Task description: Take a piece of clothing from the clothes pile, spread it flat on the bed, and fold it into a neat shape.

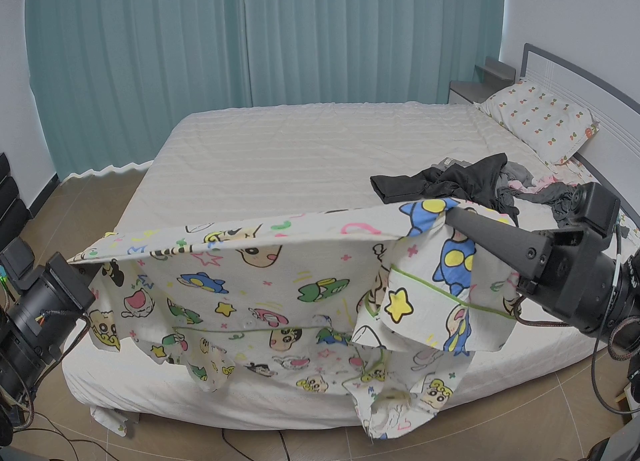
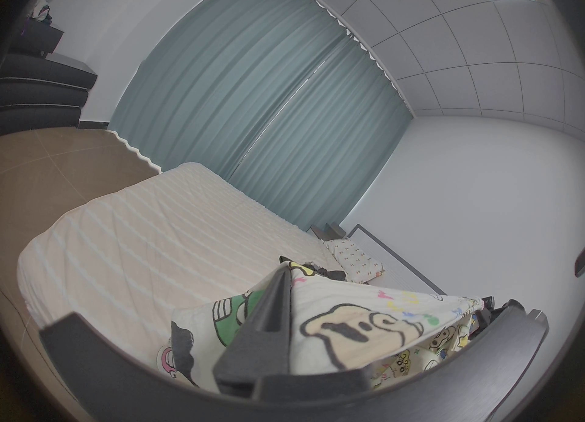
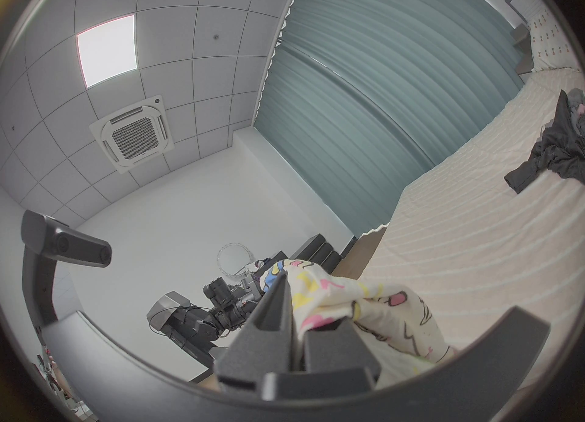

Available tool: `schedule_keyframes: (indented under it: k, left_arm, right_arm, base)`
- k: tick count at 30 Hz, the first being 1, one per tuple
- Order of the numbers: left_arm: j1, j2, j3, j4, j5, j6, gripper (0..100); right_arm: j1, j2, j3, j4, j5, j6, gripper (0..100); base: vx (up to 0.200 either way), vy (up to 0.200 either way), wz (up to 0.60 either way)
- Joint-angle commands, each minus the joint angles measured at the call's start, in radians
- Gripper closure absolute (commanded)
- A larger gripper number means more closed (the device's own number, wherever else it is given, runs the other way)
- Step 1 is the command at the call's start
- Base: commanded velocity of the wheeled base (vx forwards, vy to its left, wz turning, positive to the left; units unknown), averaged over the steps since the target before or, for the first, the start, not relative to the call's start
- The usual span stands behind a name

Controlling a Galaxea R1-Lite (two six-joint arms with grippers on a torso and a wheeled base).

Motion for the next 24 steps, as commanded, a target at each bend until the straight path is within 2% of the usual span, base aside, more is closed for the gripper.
schedule_keyframes:
  k: [1, 5, 11, 17, 24]
  left_arm:
    - [-0.026, -0.105, -0.005, 0.071, -0.001, 0.0, 100]
    - [-0.026, -0.116, -0.006, 0.088, -0.001, 0.0, 100]
    - [-0.026, -0.099, 0.003, 0.099, 0.002, 0.0, 100]
    - [-0.028, -0.079, -0.005, 0.248, 0.0, -0.01, 100]
    - [-0.028, 0.041, -0.035, 0.254, -0.001, -0.057, 100]
  right_arm:
    - [0.002, -0.036, 0.012, 0.017, -0.002, 0.0, 100]
    - [-0.001, -0.035, 0.006, 0.02, -0.002, 0.0, 100]
    - [-0.091, 0.031, 0.0, 0.026, 0.004, 0.0, 100]
    - [-0.194, 0.131, -0.003, 0.018, 0.007, 0.0, 100]
    - [-0.223, 0.221, -0.034, 0.023, 0.015, 0.0, 100]
  base:
    - [0.0, 0.0, 0.0]
    - [0.0, 0.0, 0.0]
    - [0.0, 0.0, 0.0]
    - [0.0, 0.0, 0.0]
    - [0.0, 0.0, 0.0]
